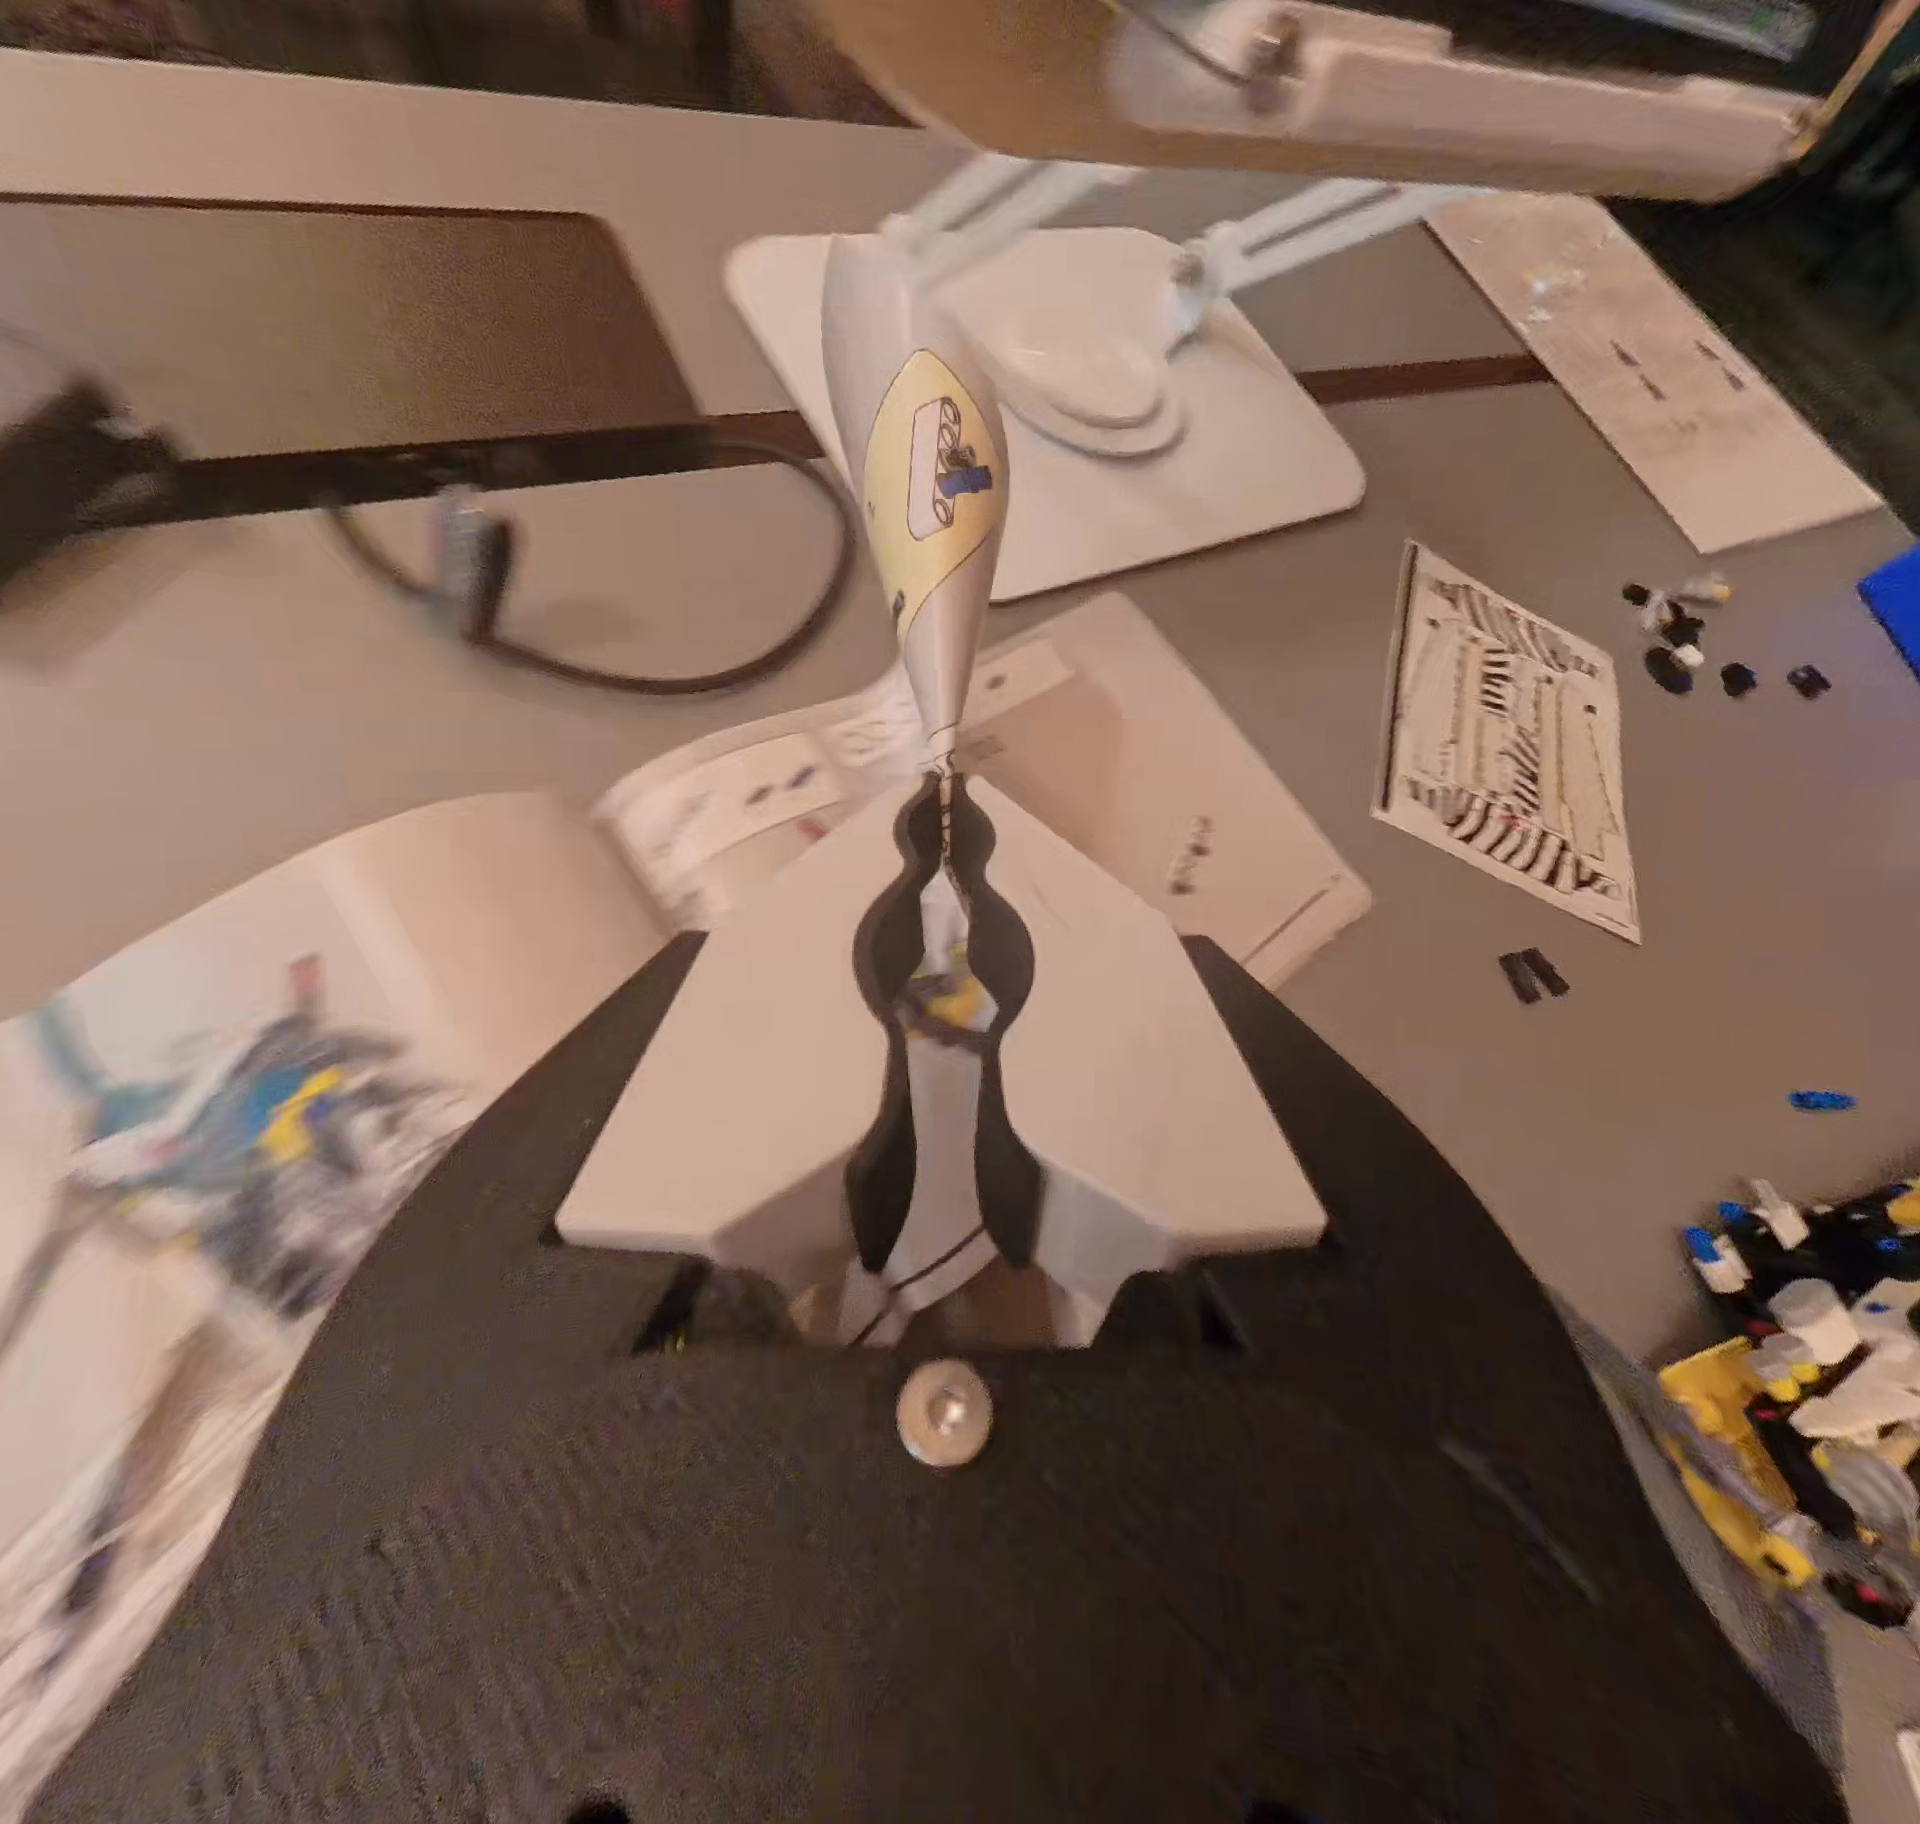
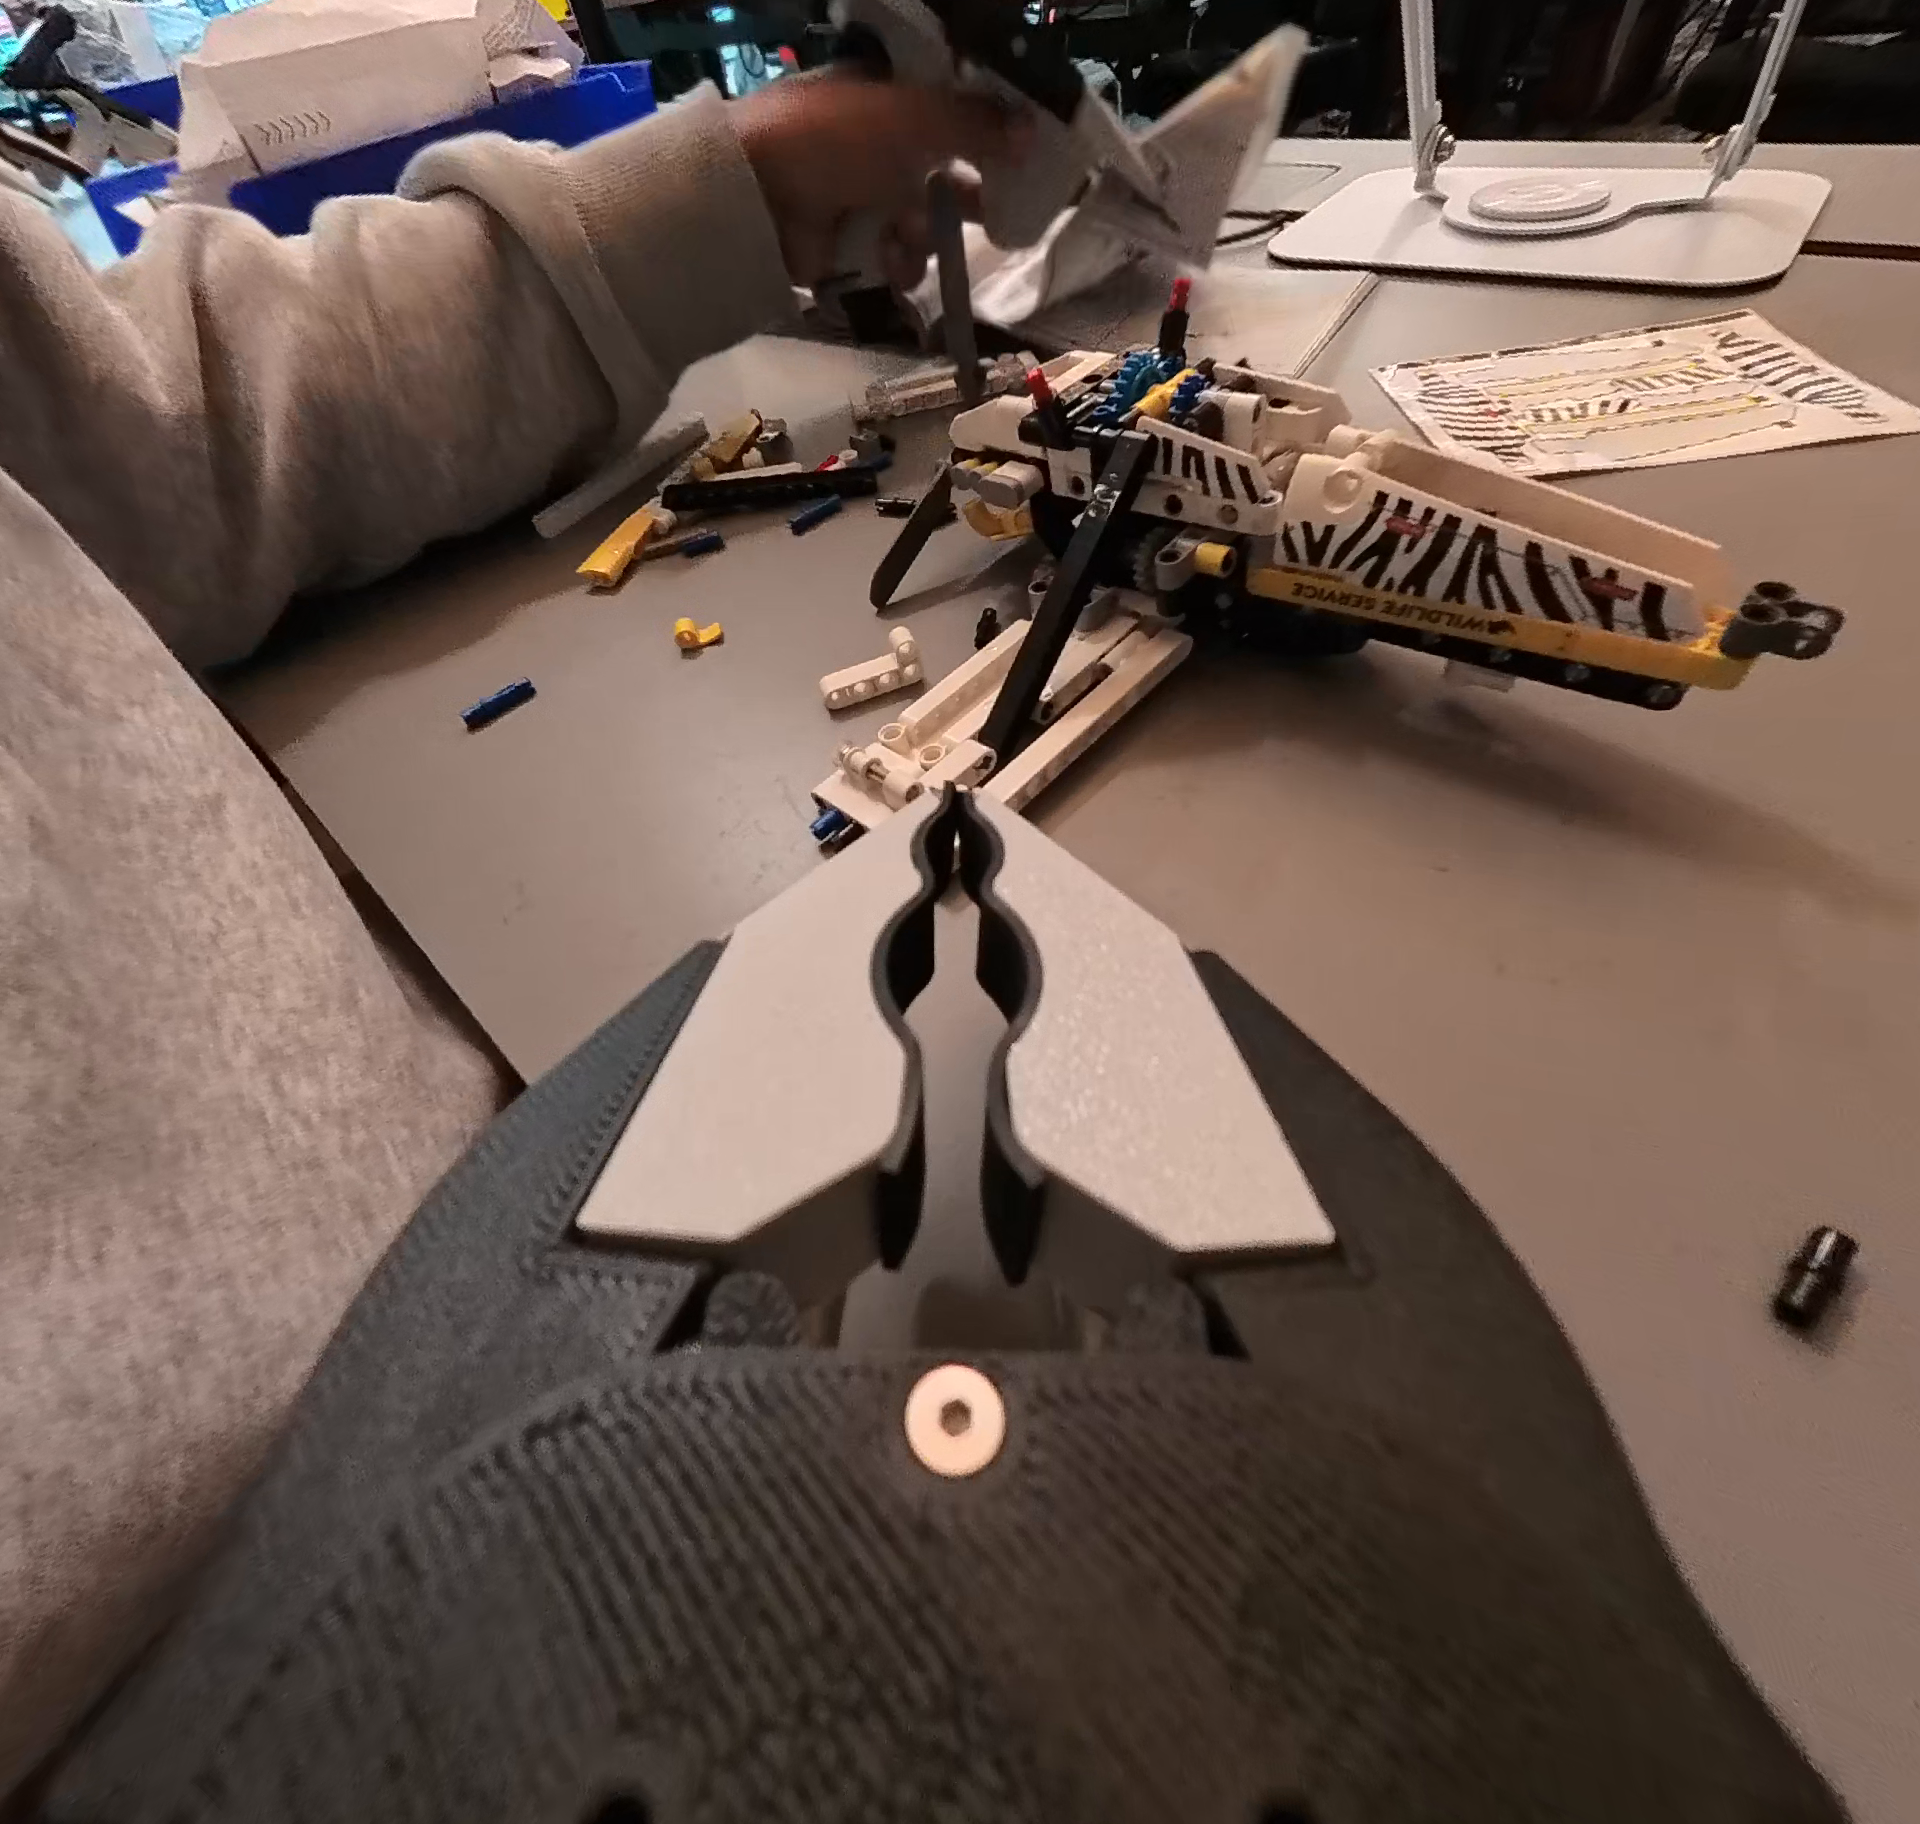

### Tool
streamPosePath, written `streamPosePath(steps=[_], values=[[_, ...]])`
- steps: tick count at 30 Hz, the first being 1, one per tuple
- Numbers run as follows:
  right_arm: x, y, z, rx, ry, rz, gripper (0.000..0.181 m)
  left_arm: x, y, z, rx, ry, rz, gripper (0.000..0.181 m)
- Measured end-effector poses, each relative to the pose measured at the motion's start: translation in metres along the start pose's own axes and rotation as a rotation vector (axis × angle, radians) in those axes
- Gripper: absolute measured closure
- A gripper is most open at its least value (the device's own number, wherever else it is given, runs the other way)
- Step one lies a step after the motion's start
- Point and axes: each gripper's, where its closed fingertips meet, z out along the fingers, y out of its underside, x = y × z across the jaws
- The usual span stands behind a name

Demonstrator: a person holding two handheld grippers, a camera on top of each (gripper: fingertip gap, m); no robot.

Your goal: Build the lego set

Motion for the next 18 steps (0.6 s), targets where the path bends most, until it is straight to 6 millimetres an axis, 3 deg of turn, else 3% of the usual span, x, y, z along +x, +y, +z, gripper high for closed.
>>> streamPosePath(steps=[4,8,10,14,18], values=[[0.000,0.000,0.000,-0.003,-0.003,0.005,0.181,-0.048,0.006,-0.036,0.029,-0.080,-0.068,0.178],[-0.001,0.001,0.000,-0.006,-0.010,0.007,0.181,-0.084,0.017,-0.072,0.077,-0.128,-0.166,0.157],[-0.001,0.001,0.000,-0.006,-0.011,0.007,0.181,-0.090,0.021,-0.086,0.115,-0.106,-0.213,0.153],[0.000,0.001,0.001,-0.013,-0.010,0.018,0.181,-0.082,0.027,-0.105,0.181,0.060,-0.349,0.135],[0.002,0.002,0.002,-0.021,-0.005,0.029,0.181,-0.087,0.035,-0.114,0.199,0.090,-0.372,0.131]])
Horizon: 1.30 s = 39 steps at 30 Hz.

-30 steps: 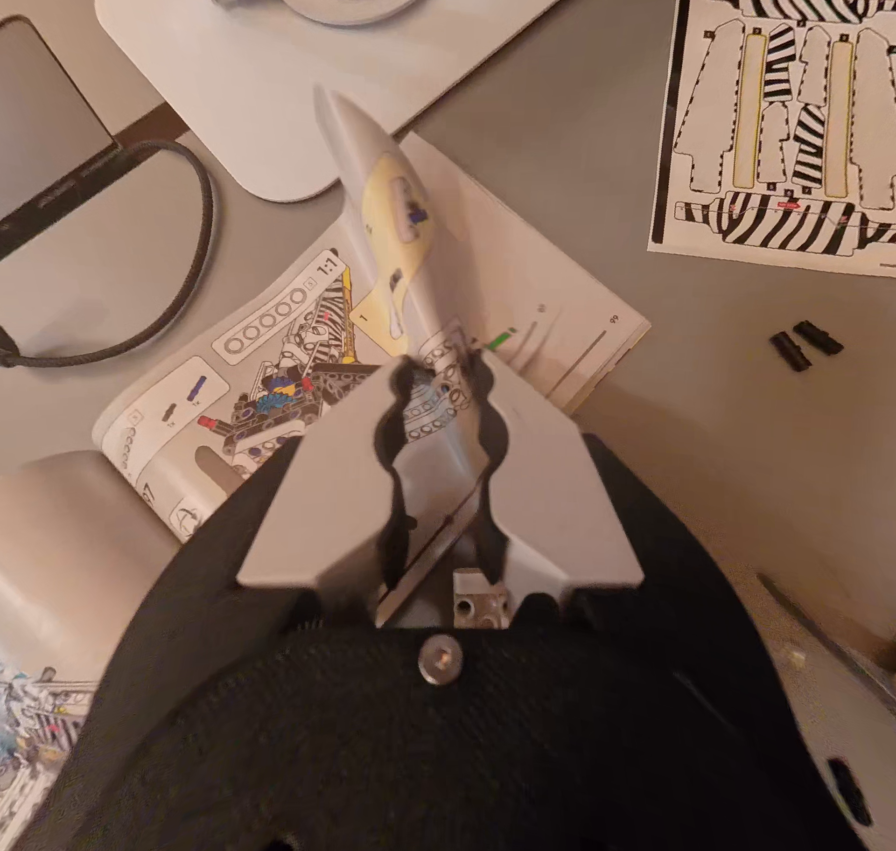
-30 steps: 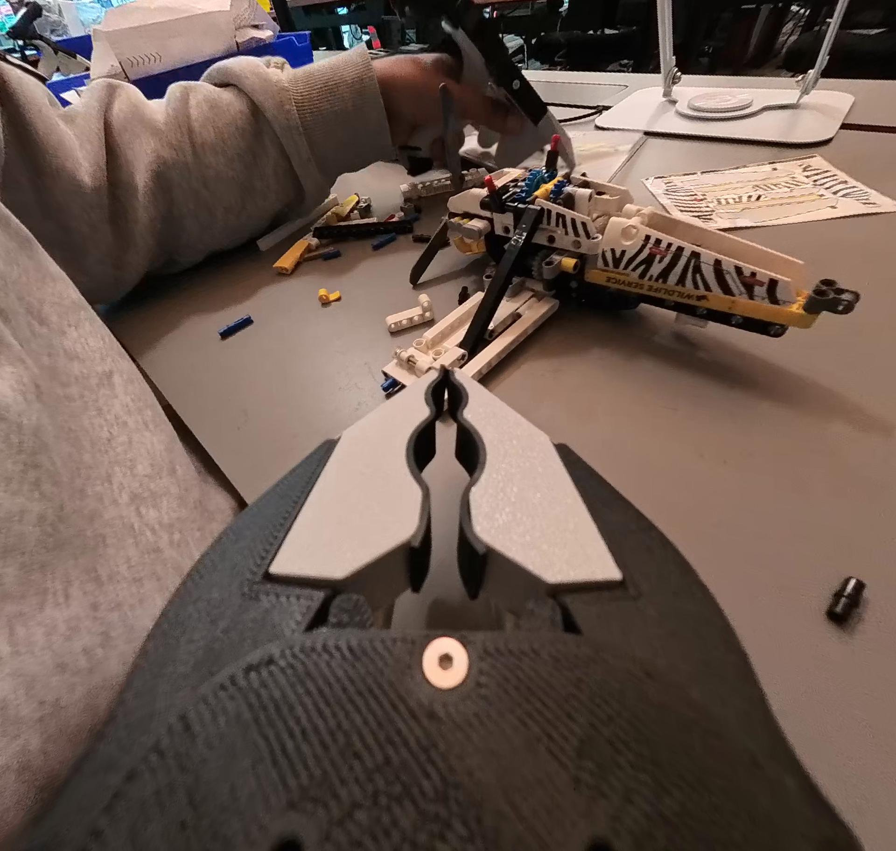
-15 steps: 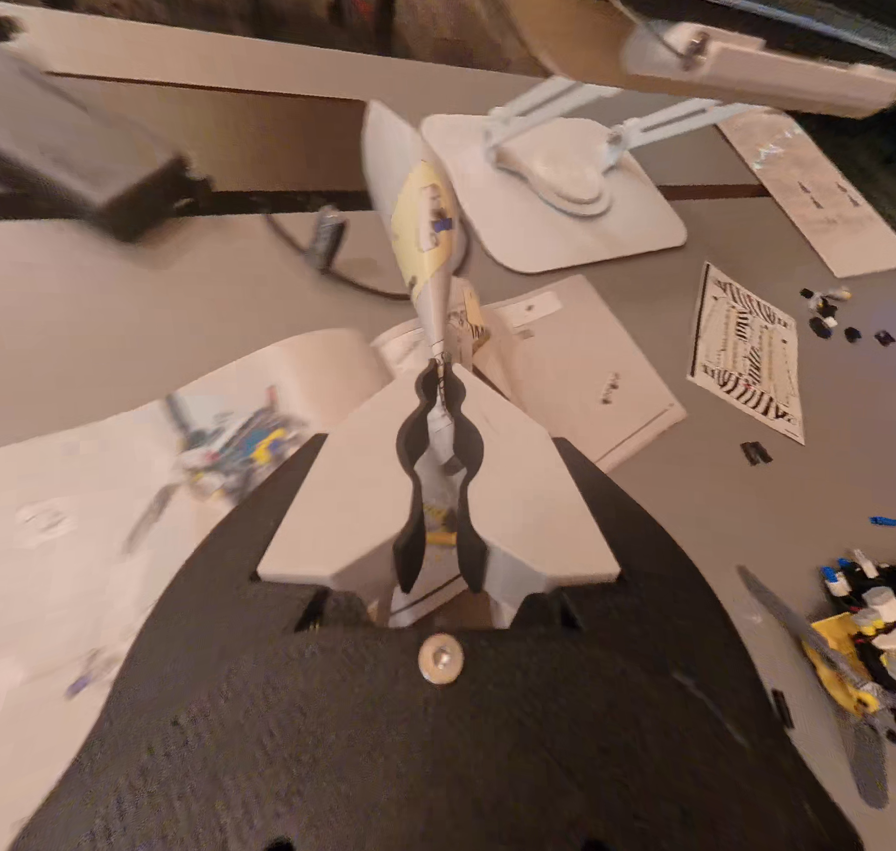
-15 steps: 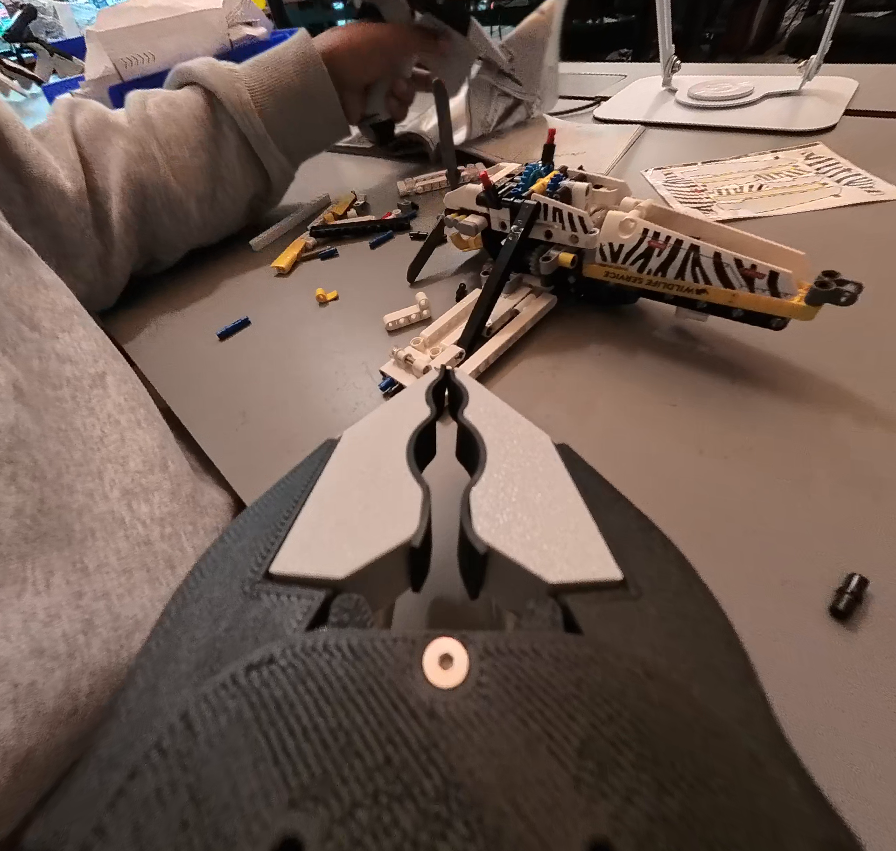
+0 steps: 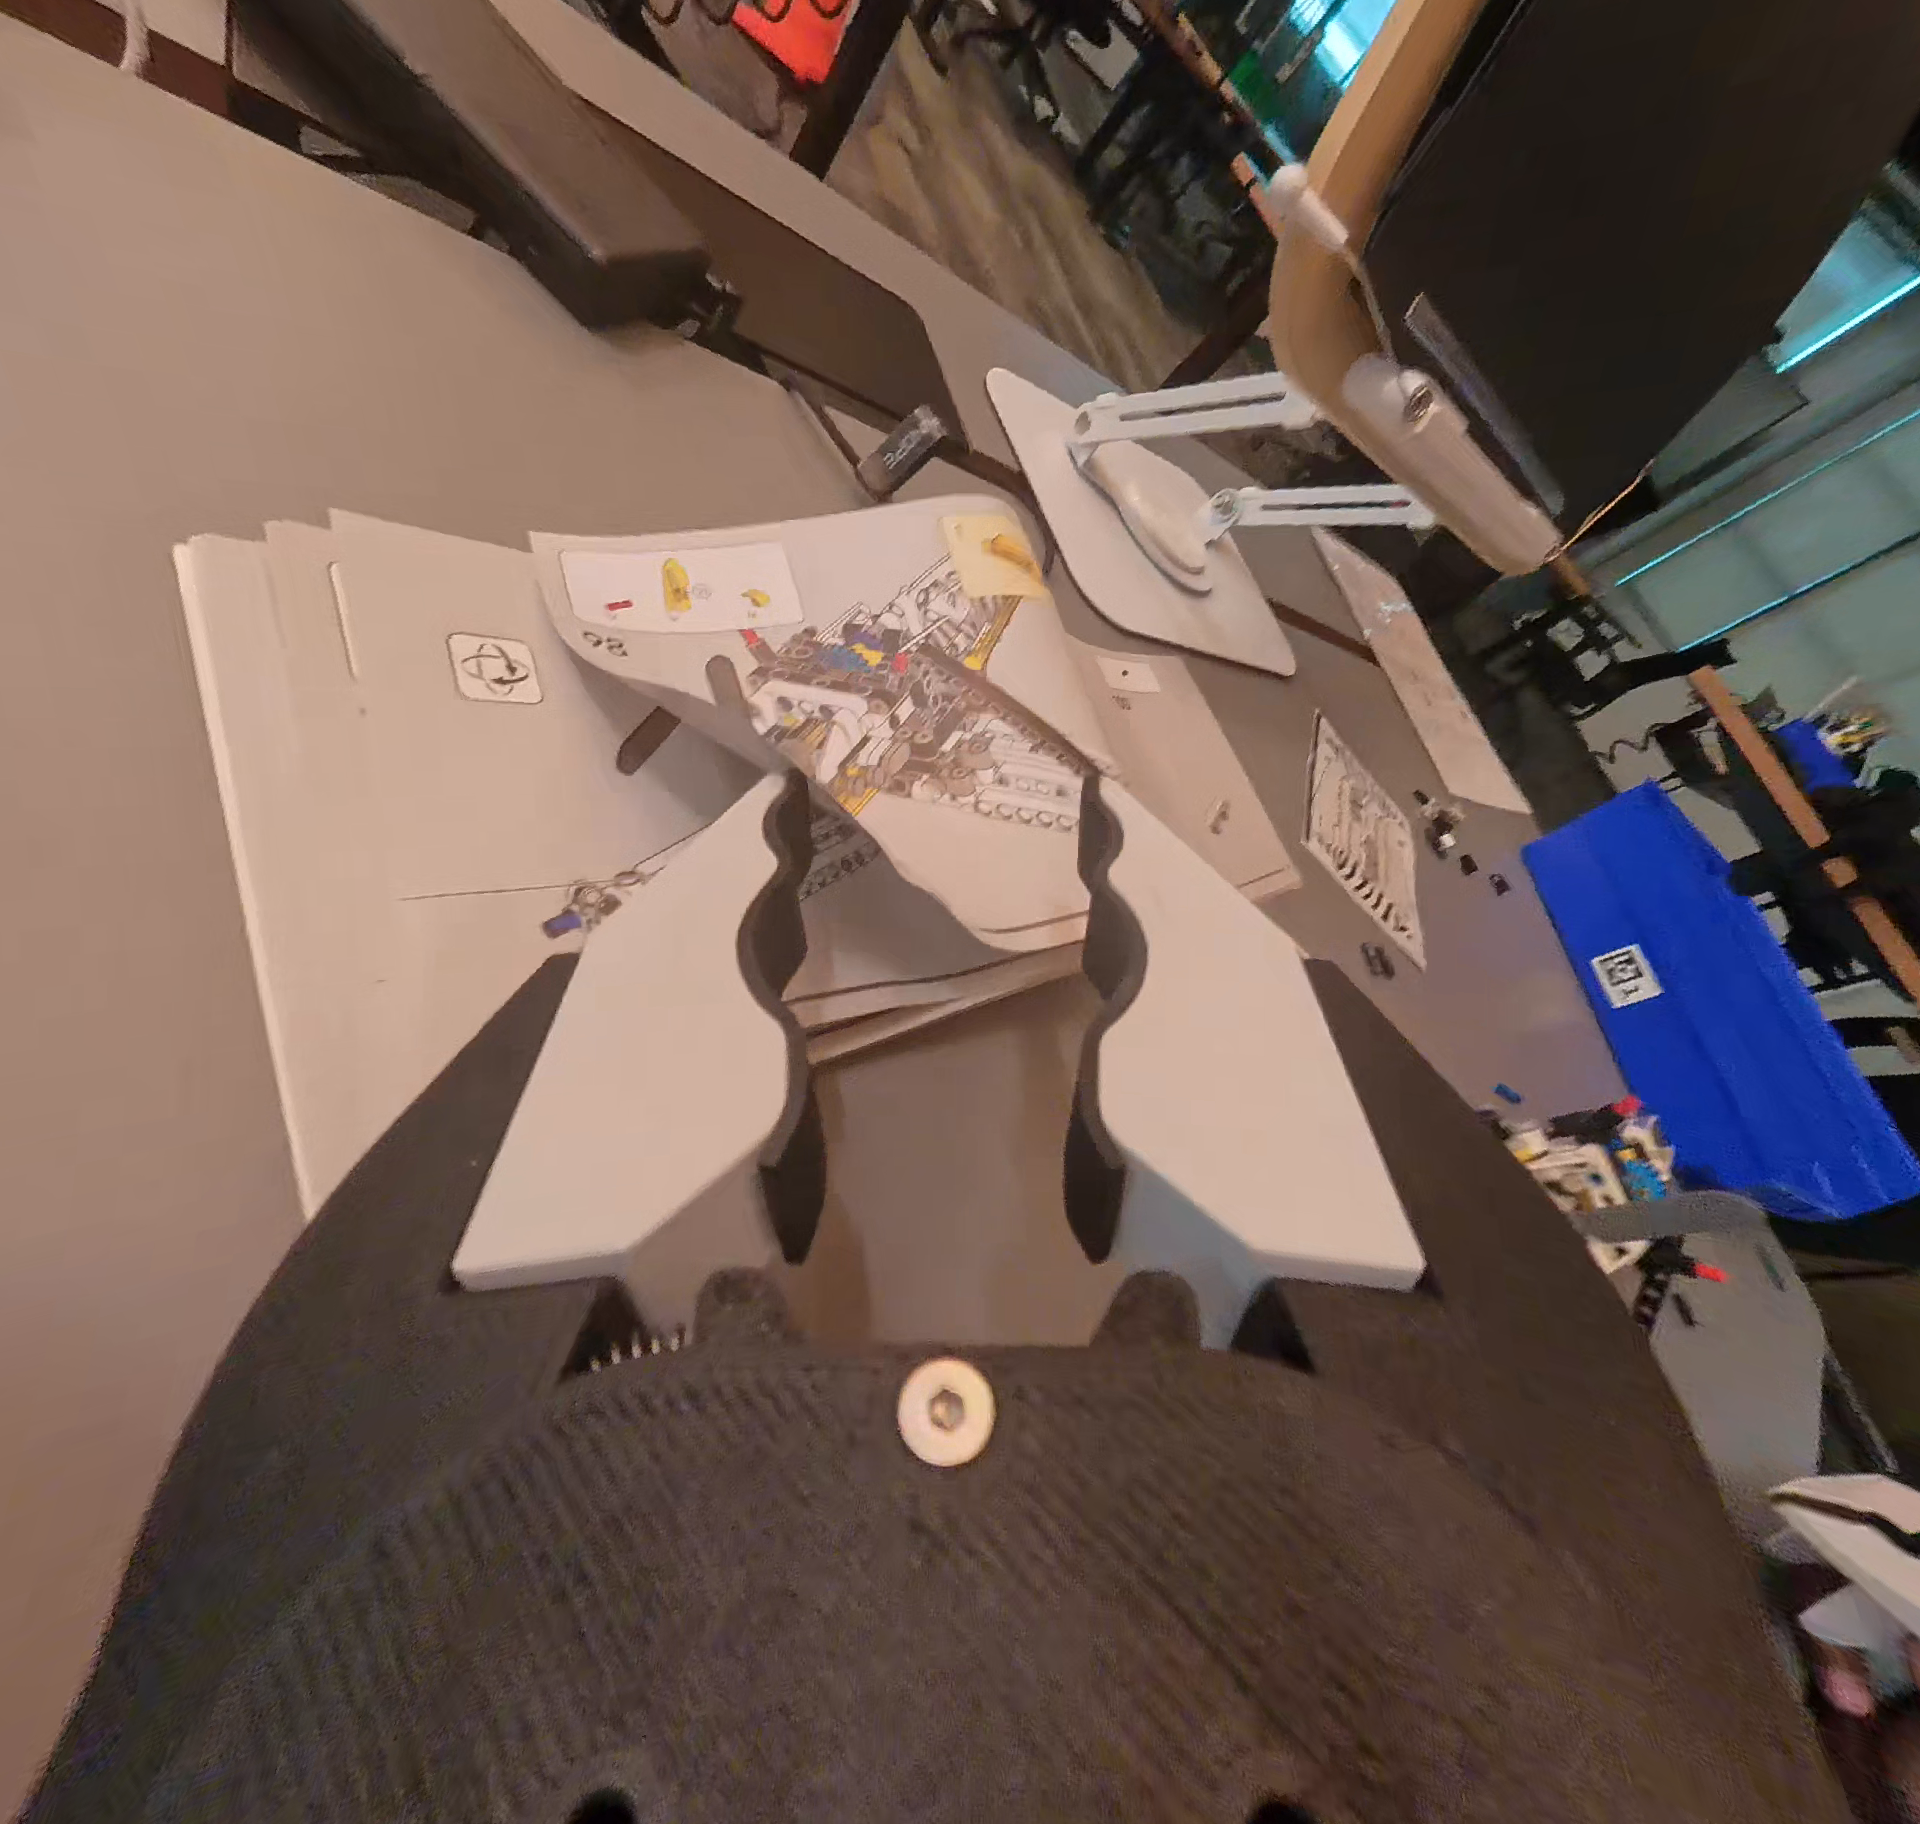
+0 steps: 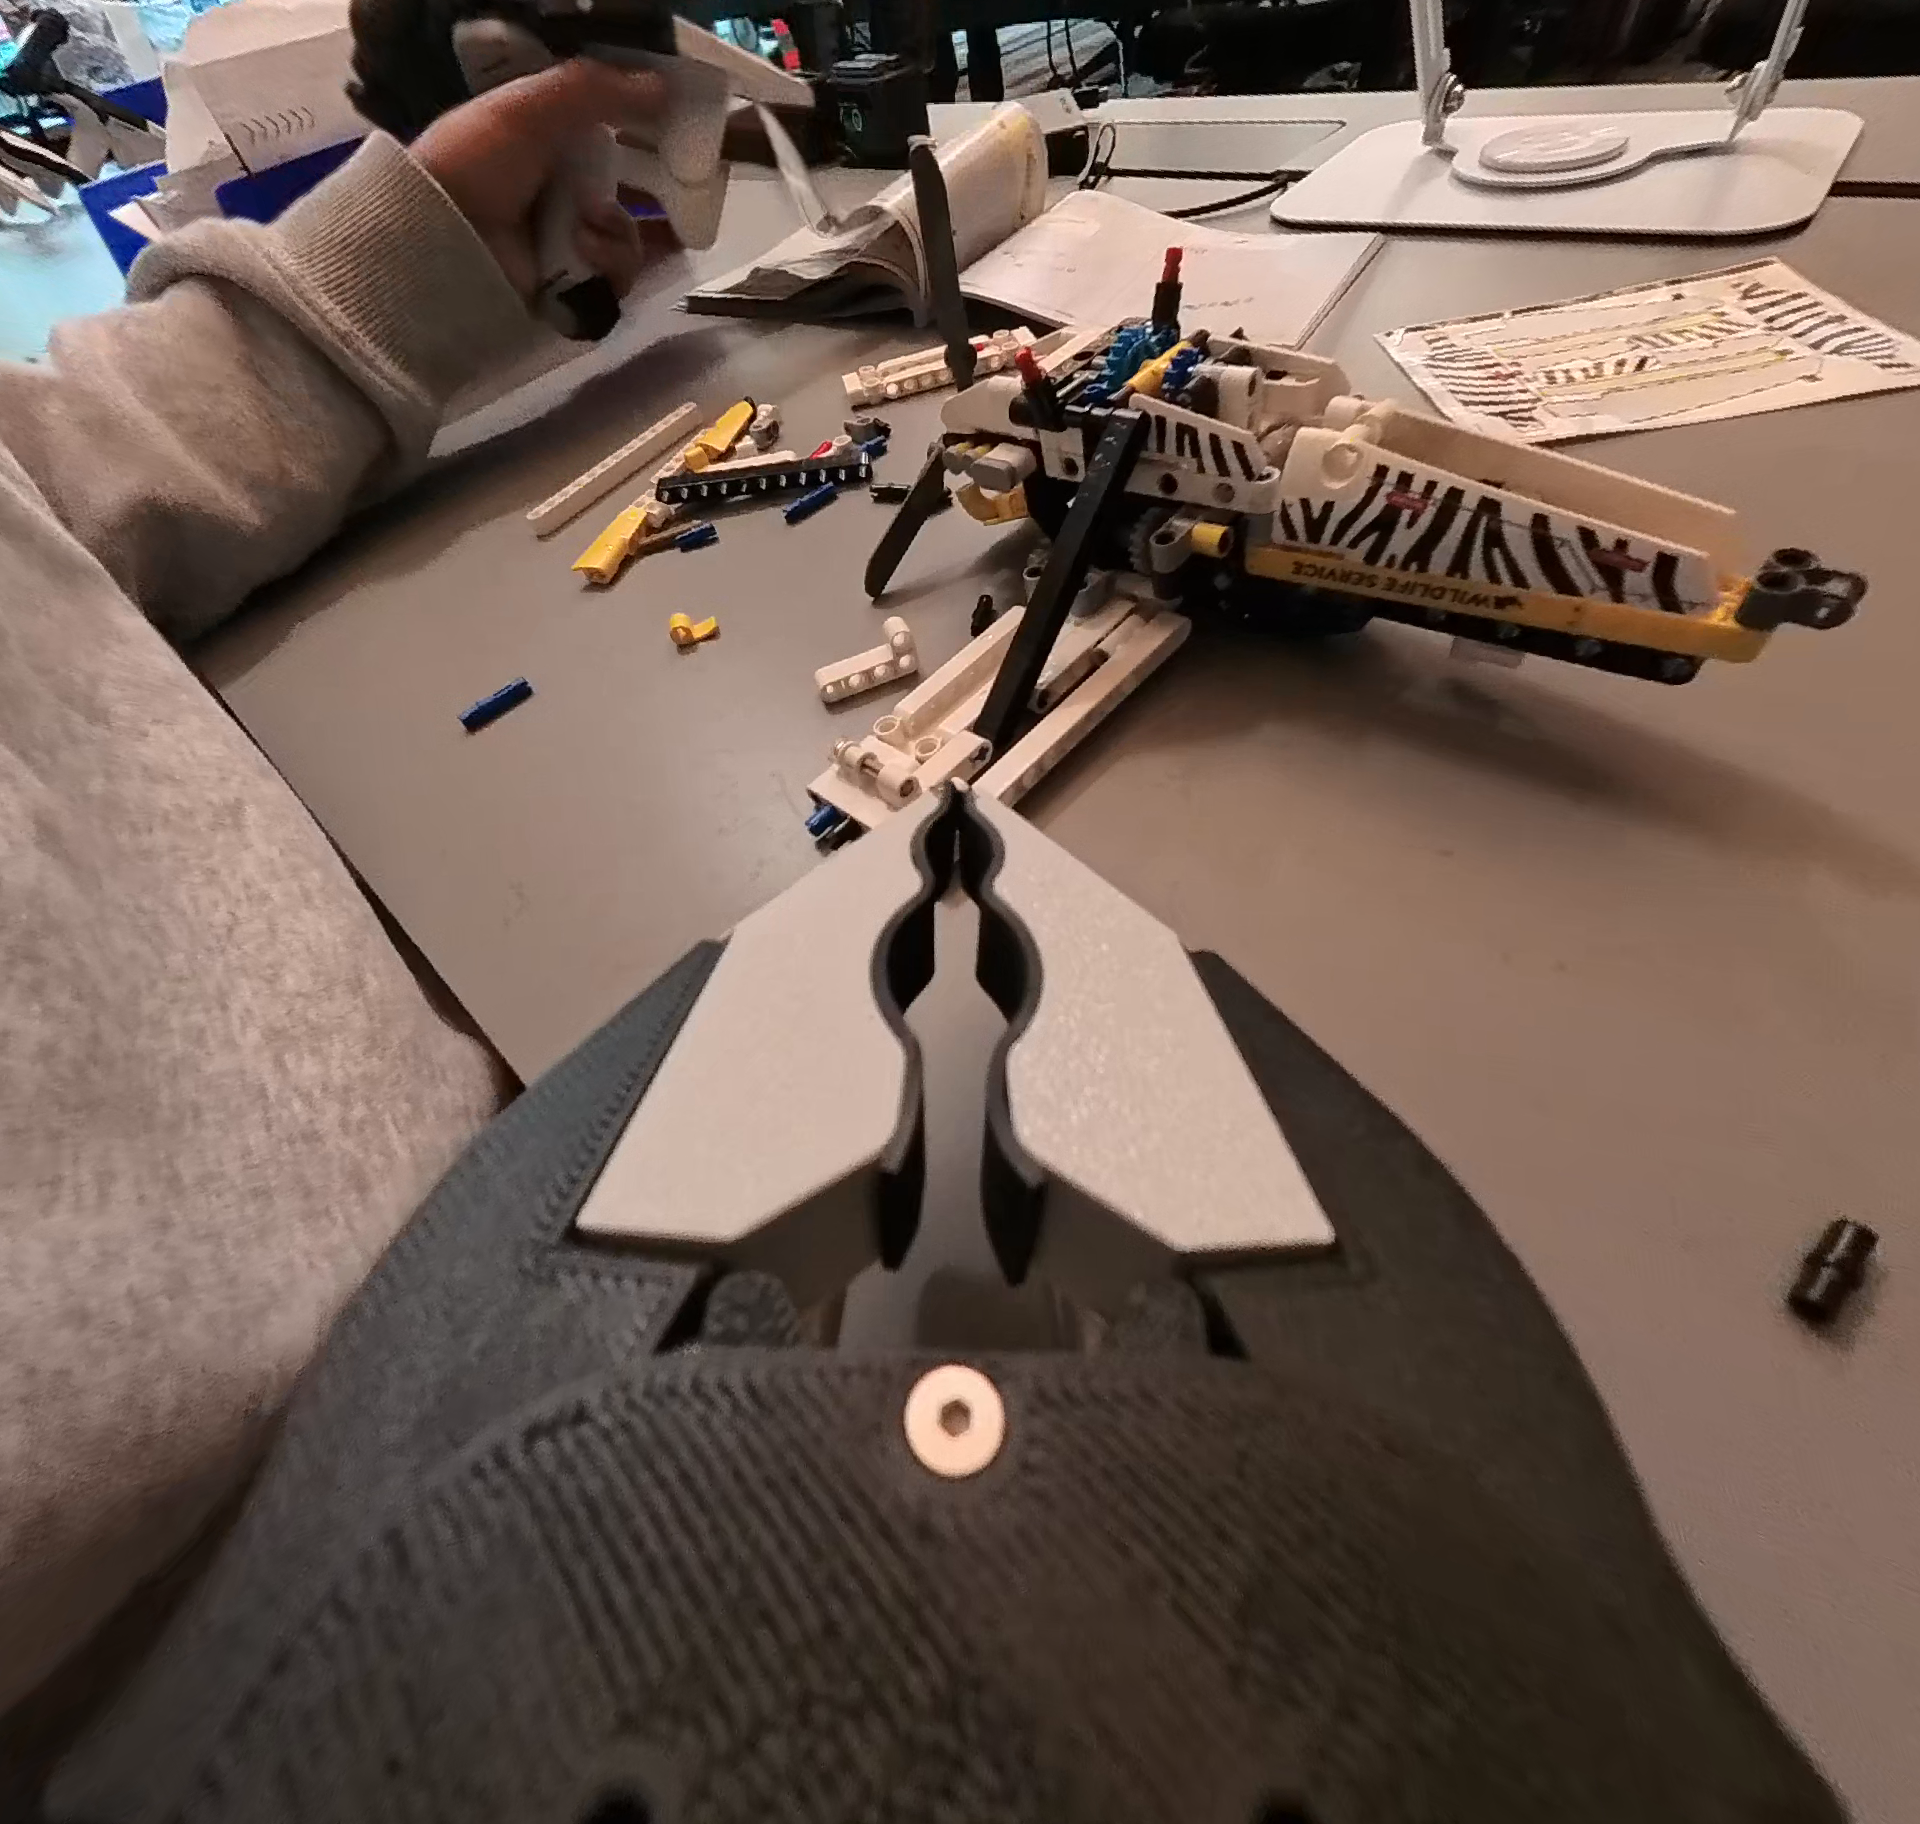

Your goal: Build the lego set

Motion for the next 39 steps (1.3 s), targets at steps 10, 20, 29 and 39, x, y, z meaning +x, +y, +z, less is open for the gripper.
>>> streamPosePath(steps=[10,20,29,39], values=[[0.002,0.001,0.001,-0.006,0.005,0.011,0.181,-0.047,0.003,-0.011,-0.063,-0.288,0.189,0.181],[0.002,0.000,0.000,-0.004,0.009,0.007,0.181,-0.074,0.000,-0.032,-0.069,-0.477,0.250,0.159],[0.002,0.000,0.000,-0.004,0.010,0.006,0.181,-0.067,-0.018,-0.044,0.027,-0.515,0.359,0.152],[0.002,0.000,0.000,0.001,0.017,-0.002,0.181,-0.025,-0.019,-0.030,0.098,-0.355,0.476,0.143]])
